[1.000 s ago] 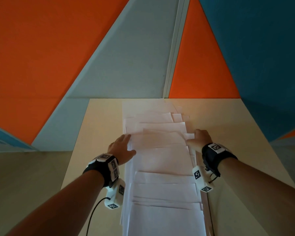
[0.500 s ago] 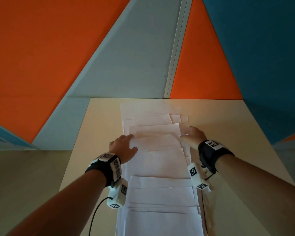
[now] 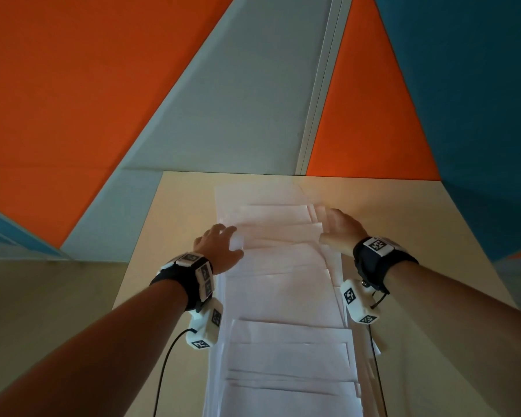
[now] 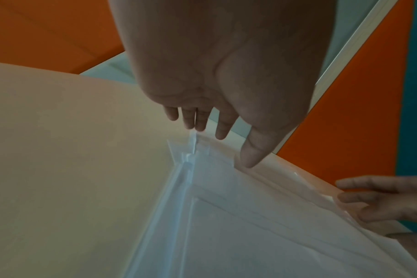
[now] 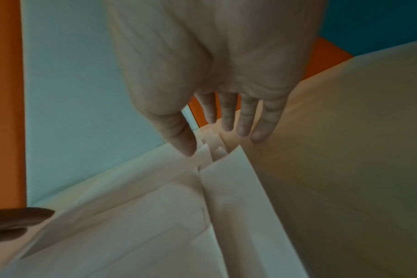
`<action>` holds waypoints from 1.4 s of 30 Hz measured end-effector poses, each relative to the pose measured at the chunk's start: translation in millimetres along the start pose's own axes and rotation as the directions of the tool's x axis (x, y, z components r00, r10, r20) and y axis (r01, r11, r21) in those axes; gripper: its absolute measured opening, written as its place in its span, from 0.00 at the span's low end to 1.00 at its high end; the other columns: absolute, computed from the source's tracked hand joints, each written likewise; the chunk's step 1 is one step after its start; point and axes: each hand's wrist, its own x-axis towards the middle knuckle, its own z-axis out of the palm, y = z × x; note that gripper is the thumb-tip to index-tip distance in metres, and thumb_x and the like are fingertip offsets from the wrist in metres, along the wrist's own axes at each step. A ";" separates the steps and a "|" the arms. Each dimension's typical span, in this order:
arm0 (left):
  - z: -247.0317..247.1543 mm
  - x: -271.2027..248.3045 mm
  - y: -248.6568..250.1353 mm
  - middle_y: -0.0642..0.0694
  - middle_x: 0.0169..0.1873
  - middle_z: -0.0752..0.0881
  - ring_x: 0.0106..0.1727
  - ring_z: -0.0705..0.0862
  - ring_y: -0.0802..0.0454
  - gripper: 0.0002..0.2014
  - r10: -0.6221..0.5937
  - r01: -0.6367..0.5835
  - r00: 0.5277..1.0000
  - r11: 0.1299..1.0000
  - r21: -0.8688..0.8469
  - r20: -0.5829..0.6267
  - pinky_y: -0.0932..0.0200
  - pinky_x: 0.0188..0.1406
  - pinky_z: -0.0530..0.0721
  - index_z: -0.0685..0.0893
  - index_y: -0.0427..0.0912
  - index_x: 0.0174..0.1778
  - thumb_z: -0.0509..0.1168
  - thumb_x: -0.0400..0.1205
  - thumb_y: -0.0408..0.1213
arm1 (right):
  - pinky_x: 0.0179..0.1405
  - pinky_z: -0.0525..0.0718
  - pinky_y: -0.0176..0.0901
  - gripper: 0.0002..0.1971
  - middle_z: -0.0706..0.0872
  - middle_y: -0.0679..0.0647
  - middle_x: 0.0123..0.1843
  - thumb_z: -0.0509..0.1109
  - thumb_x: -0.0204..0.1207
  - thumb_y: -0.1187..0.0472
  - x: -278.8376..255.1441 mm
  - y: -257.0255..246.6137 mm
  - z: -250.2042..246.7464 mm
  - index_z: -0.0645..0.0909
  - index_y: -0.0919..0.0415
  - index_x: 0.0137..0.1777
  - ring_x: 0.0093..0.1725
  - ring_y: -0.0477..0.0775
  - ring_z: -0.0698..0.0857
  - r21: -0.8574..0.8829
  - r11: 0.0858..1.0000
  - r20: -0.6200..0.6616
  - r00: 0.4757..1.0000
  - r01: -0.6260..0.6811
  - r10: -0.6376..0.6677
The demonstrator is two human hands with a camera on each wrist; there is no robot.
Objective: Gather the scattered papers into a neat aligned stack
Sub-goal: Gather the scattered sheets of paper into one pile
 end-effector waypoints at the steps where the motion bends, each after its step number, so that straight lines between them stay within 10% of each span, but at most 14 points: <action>1: 1.0 1.2 -1.4 0.44 0.86 0.50 0.86 0.51 0.45 0.37 -0.006 0.006 0.999 1.000 0.010 0.036 0.44 0.83 0.51 0.52 0.51 0.85 0.61 0.82 0.52 | 0.57 0.77 0.44 0.38 0.76 0.58 0.75 0.73 0.71 0.59 2.0 -1.2 -1.3 0.63 0.57 0.81 0.71 0.61 0.77 -0.041 0.999 -0.012 1.000 -0.015 0.014; 4: 8.0 1.5 -1.1 0.44 0.86 0.45 0.86 0.46 0.46 0.39 0.009 -0.011 0.995 1.000 0.021 0.102 0.45 0.84 0.47 0.47 0.52 0.85 0.60 0.82 0.53 | 0.57 0.80 0.47 0.38 0.76 0.59 0.73 0.73 0.71 0.59 3.2 -3.5 4.1 0.63 0.57 0.81 0.69 0.62 0.78 -0.045 0.998 0.012 0.999 -0.047 0.048; 9: -0.9 1.5 4.2 0.42 0.79 0.68 0.80 0.67 0.43 0.31 0.006 -0.007 0.998 1.000 -0.018 -0.065 0.44 0.78 0.60 0.60 0.51 0.82 0.61 0.82 0.49 | 0.45 0.81 0.41 0.34 0.82 0.52 0.67 0.71 0.70 0.60 -0.3 -9.9 7.3 0.68 0.47 0.77 0.58 0.55 0.82 0.151 0.988 0.037 0.999 0.008 -0.013; 14: 6.3 9.3 -5.5 0.45 0.86 0.41 0.86 0.43 0.47 0.40 -0.009 0.007 0.998 0.999 0.032 0.060 0.45 0.83 0.45 0.46 0.52 0.85 0.61 0.82 0.53 | 0.61 0.82 0.49 0.31 0.78 0.60 0.72 0.71 0.73 0.63 4.7 -7.6 -0.1 0.69 0.60 0.77 0.65 0.63 0.81 -0.061 0.990 -0.029 0.992 -0.126 0.124; 18: 8.3 12.8 -2.9 0.47 0.86 0.46 0.86 0.46 0.47 0.38 0.034 -0.036 0.997 0.999 0.026 0.068 0.45 0.83 0.47 0.51 0.52 0.85 0.61 0.82 0.54 | 0.51 0.80 0.44 0.24 0.83 0.56 0.65 0.71 0.72 0.59 3.7 -8.1 7.8 0.76 0.56 0.69 0.53 0.55 0.79 0.002 0.998 0.006 0.998 -0.070 0.070; 22: -1.3 13.3 -3.7 0.47 0.85 0.53 0.84 0.58 0.47 0.35 0.041 -0.041 0.999 0.999 0.002 -0.011 0.47 0.82 0.53 0.54 0.52 0.84 0.60 0.83 0.52 | 0.55 0.78 0.43 0.27 0.81 0.55 0.67 0.71 0.72 0.60 4.4 -3.7 4.2 0.74 0.56 0.73 0.63 0.58 0.81 0.031 0.994 -0.017 0.994 -0.105 0.106; 26: 5.7 16.6 -9.9 0.45 0.86 0.42 0.86 0.47 0.47 0.39 -0.026 0.024 0.998 0.999 0.030 0.056 0.46 0.84 0.46 0.46 0.50 0.85 0.59 0.83 0.54 | 0.39 0.81 0.43 0.06 0.86 0.59 0.50 0.66 0.76 0.61 4.4 -1.8 6.1 0.80 0.62 0.48 0.48 0.62 0.85 -0.112 0.982 -0.063 0.987 -0.154 0.147; 30: 5.6 19.7 -6.8 0.46 0.86 0.51 0.86 0.51 0.47 0.36 0.011 -0.011 1.000 0.999 0.041 -0.005 0.45 0.83 0.50 0.54 0.49 0.84 0.59 0.83 0.54 | 0.26 0.67 0.39 0.12 0.74 0.53 0.31 0.67 0.73 0.61 7.6 -5.0 13.3 0.69 0.58 0.31 0.31 0.55 0.74 -0.096 0.990 0.008 0.995 -0.102 0.103; 37: -3.0 39.3 -11.0 0.44 0.86 0.42 0.86 0.42 0.46 0.37 -0.068 0.066 0.997 0.993 0.100 0.018 0.43 0.84 0.42 0.47 0.46 0.85 0.55 0.84 0.55 | 0.54 0.73 0.50 0.09 0.77 0.60 0.54 0.63 0.73 0.53 26.5 -16.6 7.3 0.73 0.59 0.44 0.55 0.62 0.77 -0.265 0.964 -0.030 1.000 -0.013 0.006; 42: -2.2 48.8 -6.3 0.51 0.86 0.45 0.86 0.43 0.51 0.36 0.024 -0.030 0.997 0.996 0.080 0.075 0.42 0.83 0.40 0.48 0.49 0.85 0.56 0.84 0.54 | 0.72 0.69 0.60 0.33 0.68 0.55 0.78 0.65 0.74 0.44 31.5 -23.4 12.2 0.65 0.43 0.80 0.79 0.65 0.63 -0.209 0.977 0.062 0.997 -0.037 0.051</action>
